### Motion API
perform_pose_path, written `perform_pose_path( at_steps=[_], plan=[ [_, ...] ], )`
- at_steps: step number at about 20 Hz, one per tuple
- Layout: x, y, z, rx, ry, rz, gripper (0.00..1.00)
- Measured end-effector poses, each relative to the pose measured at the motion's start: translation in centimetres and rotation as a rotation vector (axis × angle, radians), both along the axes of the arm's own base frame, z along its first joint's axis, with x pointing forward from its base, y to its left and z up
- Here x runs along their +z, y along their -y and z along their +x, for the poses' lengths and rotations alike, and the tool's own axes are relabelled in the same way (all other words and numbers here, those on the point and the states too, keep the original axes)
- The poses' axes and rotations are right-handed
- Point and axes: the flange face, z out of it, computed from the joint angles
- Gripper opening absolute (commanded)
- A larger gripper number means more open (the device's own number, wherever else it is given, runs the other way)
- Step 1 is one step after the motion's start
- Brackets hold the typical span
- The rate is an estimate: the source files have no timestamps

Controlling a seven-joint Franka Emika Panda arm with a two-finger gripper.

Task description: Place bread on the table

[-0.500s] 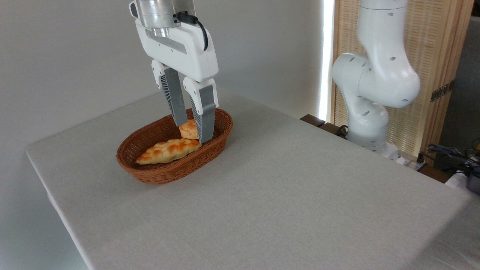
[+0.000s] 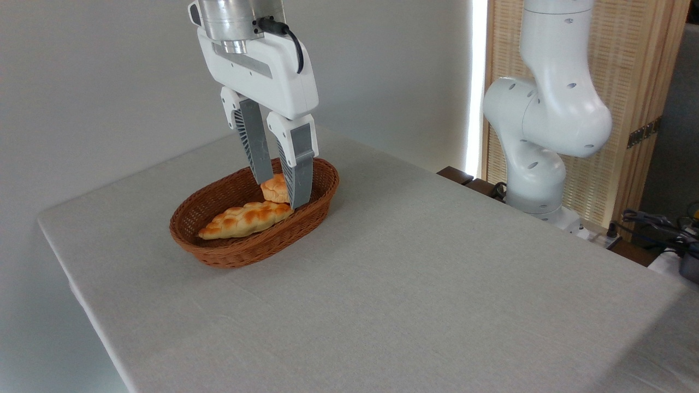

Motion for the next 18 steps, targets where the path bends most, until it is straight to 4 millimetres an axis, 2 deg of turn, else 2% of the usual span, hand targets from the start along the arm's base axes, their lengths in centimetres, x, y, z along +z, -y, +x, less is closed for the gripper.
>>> perform_pose_path(
  at_steps=[5, 18],
  plan=[
    [0.07, -1.03, 0.06, 0.018, 0.001, -0.001, 1.0],
    [0.07, -1.03, 0.06, 0.018, 0.001, -0.001, 1.0]
  ],
)
